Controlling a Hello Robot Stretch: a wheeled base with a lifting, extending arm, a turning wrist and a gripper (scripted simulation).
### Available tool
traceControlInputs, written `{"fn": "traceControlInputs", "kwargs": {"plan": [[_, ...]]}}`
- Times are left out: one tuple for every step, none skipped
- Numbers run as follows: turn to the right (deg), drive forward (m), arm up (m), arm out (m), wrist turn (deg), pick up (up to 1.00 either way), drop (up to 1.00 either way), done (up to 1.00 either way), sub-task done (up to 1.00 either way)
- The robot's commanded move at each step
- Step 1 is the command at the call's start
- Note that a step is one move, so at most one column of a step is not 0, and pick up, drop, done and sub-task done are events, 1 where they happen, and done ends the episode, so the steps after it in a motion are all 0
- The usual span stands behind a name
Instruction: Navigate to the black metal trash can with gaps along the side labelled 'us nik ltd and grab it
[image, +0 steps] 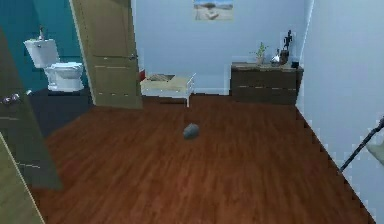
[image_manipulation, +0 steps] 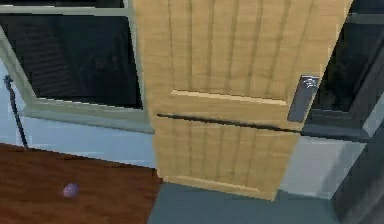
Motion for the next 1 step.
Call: {"fn": "traceControlInputs", "kwargs": {"plan": [[0.0, 0.70, 0.00, 0.00, 0.0, 0.00, 0.00, 0.00, 0.00]]}}
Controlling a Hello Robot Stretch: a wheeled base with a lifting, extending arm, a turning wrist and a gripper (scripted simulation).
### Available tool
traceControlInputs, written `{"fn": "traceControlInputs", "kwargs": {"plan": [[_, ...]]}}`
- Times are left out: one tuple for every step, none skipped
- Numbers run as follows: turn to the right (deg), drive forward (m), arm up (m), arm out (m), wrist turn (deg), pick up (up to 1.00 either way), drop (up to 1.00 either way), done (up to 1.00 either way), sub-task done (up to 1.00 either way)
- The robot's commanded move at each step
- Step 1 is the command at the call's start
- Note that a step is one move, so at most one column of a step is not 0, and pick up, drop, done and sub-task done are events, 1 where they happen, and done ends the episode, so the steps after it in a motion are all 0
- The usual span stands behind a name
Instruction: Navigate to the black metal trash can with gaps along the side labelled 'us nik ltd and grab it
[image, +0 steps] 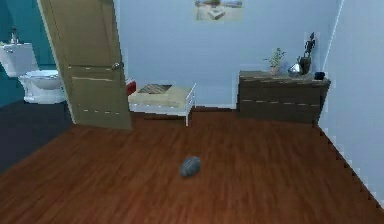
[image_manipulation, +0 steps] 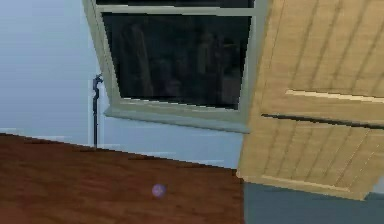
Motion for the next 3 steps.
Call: {"fn": "traceControlInputs", "kwargs": {"plan": [[-33.0, 0.00, 0.00, 0.00, 0.0, 0.00, 0.00, 0.00, 0.00], [0.0, 1.00, 0.00, 0.00, 0.0, 0.00, 0.00, 0.00, 0.00], [0.0, 0.65, 0.00, 0.00, 0.0, 0.00, 0.00, 0.00, 0.00]]}}
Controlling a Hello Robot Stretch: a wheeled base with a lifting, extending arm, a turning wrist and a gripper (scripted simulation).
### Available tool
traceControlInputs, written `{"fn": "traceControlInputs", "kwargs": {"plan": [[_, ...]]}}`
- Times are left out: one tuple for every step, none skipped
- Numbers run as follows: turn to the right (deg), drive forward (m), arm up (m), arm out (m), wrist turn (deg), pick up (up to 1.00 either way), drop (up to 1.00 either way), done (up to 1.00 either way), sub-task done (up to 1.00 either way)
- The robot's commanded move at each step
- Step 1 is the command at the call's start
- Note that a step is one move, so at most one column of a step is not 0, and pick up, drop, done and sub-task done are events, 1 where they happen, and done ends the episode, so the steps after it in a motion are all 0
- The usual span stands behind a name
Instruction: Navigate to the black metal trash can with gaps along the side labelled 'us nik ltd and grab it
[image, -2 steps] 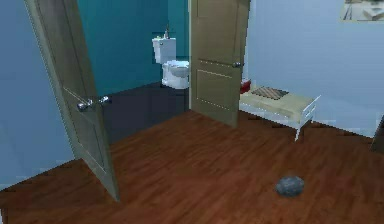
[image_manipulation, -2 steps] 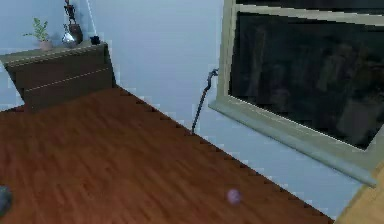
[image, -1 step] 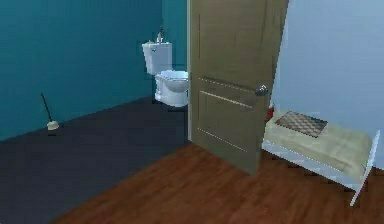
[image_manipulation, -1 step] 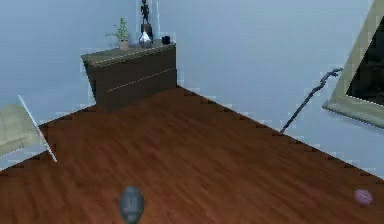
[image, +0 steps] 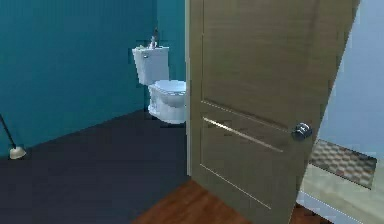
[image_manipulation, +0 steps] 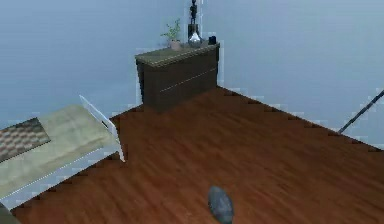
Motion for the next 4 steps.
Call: {"fn": "traceControlInputs", "kwargs": {"plan": [[-45.0, 0.00, 0.00, 0.00, 0.0, 0.00, 0.00, 0.00, 0.00], [-15.0, 0.00, 0.00, 0.00, 0.0, 0.00, 0.00, 0.00, 0.00], [0.0, 1.00, 0.00, 0.00, 0.0, 0.00, 0.00, 0.00, 0.00], [0.0, 0.70, 0.00, 0.00, 0.0, 0.00, 0.00, 0.00, 0.00]]}}
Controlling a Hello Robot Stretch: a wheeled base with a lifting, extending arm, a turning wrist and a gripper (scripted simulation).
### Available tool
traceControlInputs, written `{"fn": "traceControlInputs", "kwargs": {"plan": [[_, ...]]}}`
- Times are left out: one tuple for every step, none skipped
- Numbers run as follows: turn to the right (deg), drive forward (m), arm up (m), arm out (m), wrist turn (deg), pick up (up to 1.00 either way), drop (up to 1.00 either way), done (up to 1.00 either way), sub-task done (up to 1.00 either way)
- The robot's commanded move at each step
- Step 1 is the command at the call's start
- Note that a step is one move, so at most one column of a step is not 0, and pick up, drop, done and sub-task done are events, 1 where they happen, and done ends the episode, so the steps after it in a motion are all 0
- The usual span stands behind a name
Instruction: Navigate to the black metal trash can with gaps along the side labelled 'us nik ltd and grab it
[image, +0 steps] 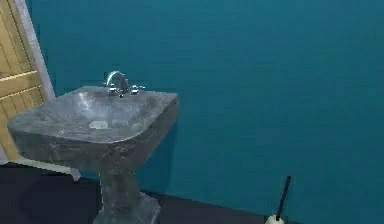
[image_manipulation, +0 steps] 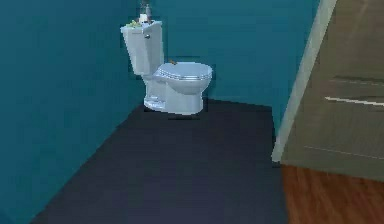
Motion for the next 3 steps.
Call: {"fn": "traceControlInputs", "kwargs": {"plan": [[-45.0, 0.00, 0.00, 0.00, 0.0, 0.00, 0.00, 0.00, 0.00], [-30.0, 0.00, 0.00, 0.00, 0.0, 0.00, 0.00, 0.00, 0.00], [0.0, 1.00, 0.00, 0.00, 0.0, 0.00, 0.00, 0.00, 0.00]]}}
